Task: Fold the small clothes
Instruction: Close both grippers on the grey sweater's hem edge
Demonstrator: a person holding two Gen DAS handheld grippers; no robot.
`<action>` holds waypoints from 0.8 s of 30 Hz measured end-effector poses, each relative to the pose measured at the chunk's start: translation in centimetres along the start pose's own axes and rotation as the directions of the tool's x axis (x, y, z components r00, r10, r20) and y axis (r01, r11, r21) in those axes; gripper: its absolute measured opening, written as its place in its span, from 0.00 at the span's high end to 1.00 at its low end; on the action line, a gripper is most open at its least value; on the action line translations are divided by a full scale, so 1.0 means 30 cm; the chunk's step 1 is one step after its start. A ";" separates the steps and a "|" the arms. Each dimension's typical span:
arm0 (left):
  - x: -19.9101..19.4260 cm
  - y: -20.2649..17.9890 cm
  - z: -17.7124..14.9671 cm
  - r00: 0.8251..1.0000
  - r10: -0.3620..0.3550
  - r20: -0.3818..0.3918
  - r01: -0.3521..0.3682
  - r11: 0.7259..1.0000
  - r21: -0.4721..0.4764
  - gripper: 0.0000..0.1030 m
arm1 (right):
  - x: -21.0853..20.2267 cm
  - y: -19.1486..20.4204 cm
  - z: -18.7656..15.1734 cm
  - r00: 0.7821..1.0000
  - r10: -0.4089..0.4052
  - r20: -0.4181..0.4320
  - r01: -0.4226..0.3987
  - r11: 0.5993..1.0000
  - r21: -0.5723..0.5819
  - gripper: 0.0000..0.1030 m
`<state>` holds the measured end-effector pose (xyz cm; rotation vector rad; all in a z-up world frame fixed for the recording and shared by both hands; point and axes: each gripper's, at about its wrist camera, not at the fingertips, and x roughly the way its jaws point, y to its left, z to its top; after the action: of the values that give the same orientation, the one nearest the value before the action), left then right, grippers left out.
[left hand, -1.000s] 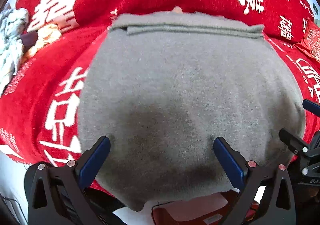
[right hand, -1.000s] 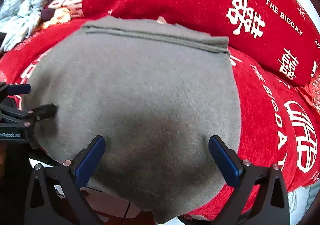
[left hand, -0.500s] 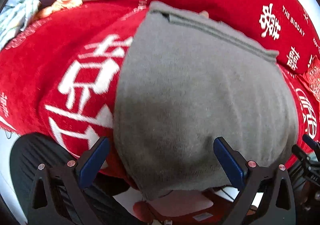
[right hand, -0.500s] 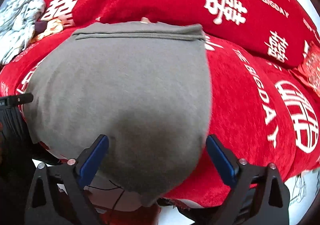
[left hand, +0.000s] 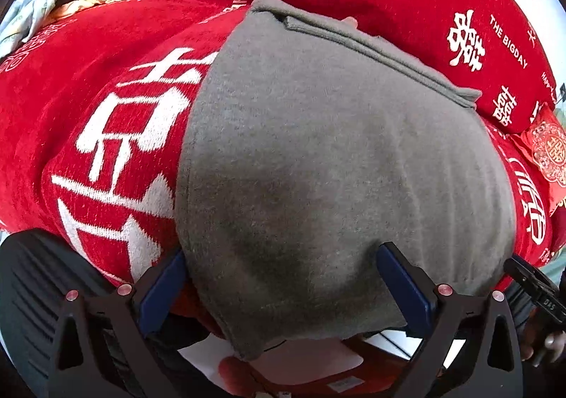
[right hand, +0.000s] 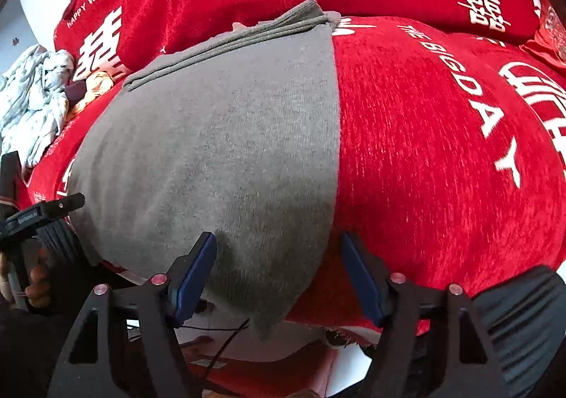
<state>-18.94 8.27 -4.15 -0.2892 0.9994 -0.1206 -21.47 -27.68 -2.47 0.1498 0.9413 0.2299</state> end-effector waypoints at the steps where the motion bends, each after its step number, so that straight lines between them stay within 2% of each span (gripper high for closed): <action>1: -0.004 -0.005 0.000 1.000 -0.009 0.006 0.009 1.000 0.008 0.02 | 0.000 0.013 0.005 1.000 0.007 0.012 -0.007 1.000 -0.018 0.27; 2: -0.013 -0.016 -0.001 1.000 -0.014 0.018 0.014 1.000 0.024 0.10 | 0.002 0.037 0.011 0.999 0.026 0.023 -0.025 0.998 -0.049 0.27; 3: -0.022 -0.029 -0.003 0.999 -0.013 0.031 0.011 0.999 0.047 0.11 | 0.001 0.053 0.008 0.999 0.037 0.030 -0.035 0.997 -0.070 0.27; 6: -0.015 -0.040 0.000 1.000 -0.017 0.027 0.015 0.998 0.066 0.12 | 0.015 0.091 0.001 0.999 0.038 0.037 -0.033 0.991 -0.129 0.27; 9: -0.018 -0.020 0.008 0.998 -0.055 0.029 0.054 0.998 0.039 0.11 | 0.006 0.075 0.000 0.996 0.070 0.047 -0.065 0.992 -0.111 0.27; 11: -0.024 -0.008 0.008 0.999 -0.045 0.016 0.044 0.998 0.043 0.11 | 0.000 0.058 -0.002 0.994 0.097 0.049 -0.092 0.991 -0.097 0.28; 13: -0.034 0.019 -0.004 1.000 -0.001 0.021 0.001 1.000 0.003 0.11 | -0.004 0.044 -0.003 0.993 0.112 0.047 -0.107 0.990 -0.092 0.28; 15: -0.012 0.053 -0.014 1.000 -0.008 -0.019 0.007 0.999 -0.044 0.11 | -0.003 0.038 -0.006 0.992 0.119 0.048 -0.114 0.990 -0.085 0.28; 17: -0.010 0.041 -0.010 1.000 0.002 -0.012 -0.003 0.999 -0.034 0.11 | 0.005 0.043 -0.003 0.992 0.120 0.047 -0.115 0.989 -0.097 0.24; 19: 0.000 -0.005 -0.007 0.999 0.051 -0.009 -0.051 0.998 0.025 0.11 | 0.011 0.052 -0.001 0.992 0.114 0.051 -0.107 0.988 -0.111 0.23; 21: -0.003 -0.052 -0.012 0.996 0.091 0.016 -0.092 0.992 0.083 0.20 | 0.011 0.068 -0.004 0.994 0.095 0.054 -0.088 0.989 -0.120 0.24; 23: -0.020 -0.081 -0.012 0.995 0.093 0.044 -0.098 0.987 0.127 0.47 | 0.013 0.086 -0.009 0.997 0.055 0.052 -0.047 0.989 -0.141 0.32; 24: -0.027 -0.093 -0.012 0.994 0.091 0.055 -0.098 0.984 0.145 0.53 | 0.014 0.095 -0.010 0.998 0.024 0.054 -0.016 0.988 -0.153 0.37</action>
<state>-19.60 5.74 -2.85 -0.1082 0.9494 -0.1002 -21.84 -24.82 -2.31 0.0249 0.8640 0.3139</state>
